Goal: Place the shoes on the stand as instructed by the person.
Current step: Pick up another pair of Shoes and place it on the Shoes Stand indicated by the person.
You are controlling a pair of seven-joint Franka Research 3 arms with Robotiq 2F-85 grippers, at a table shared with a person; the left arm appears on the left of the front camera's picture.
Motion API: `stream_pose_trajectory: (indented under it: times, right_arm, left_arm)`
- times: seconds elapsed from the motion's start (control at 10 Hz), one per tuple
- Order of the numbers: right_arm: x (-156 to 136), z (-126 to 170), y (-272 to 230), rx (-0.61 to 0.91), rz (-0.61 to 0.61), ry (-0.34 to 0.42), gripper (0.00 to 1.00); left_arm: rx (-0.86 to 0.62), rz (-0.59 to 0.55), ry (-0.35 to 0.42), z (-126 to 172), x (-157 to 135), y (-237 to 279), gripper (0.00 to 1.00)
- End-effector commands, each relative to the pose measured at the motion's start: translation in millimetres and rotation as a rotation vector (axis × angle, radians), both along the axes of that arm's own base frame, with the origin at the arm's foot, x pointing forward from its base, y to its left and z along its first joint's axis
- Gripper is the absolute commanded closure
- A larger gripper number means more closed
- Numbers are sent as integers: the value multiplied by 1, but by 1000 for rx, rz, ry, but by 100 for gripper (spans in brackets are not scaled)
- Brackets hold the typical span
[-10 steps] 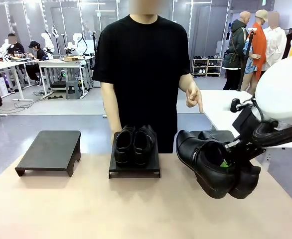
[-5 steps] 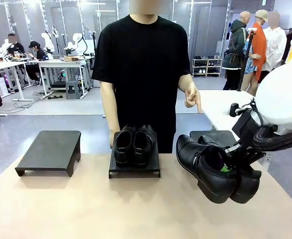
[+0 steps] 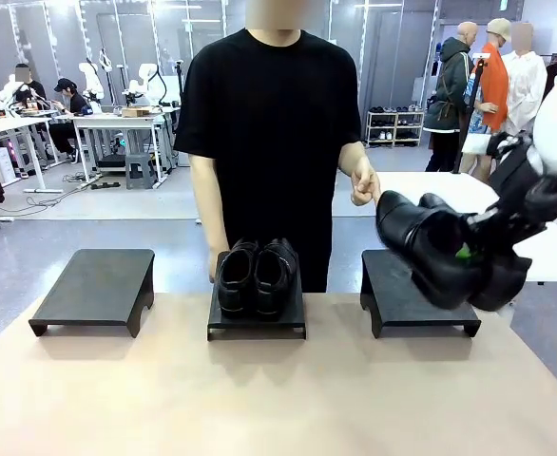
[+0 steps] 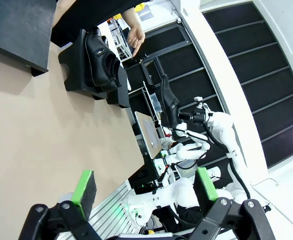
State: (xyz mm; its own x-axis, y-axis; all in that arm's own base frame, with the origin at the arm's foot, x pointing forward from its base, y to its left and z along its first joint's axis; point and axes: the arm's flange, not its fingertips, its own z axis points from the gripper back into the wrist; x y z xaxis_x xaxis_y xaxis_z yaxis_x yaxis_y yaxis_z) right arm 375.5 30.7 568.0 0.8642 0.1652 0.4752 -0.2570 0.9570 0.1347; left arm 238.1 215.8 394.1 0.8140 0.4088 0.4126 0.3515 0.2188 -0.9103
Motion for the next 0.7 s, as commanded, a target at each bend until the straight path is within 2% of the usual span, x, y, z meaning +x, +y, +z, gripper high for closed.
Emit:
stream_pose_trajectory:
  times: [0.0,0.2,0.6]
  right_arm:
    - [57,2,-8,-38,-20,-49,93]
    - [99,-17,-11,-56,-29,-53,93]
    - [145,-64,-11,-107,-90,-68,93]
  left_arm:
    - [-19,5,-16,5,1,0,0]
    - [-19,5,-16,5,1,0,0]
    - [-19,5,-16,5,1,0,0]
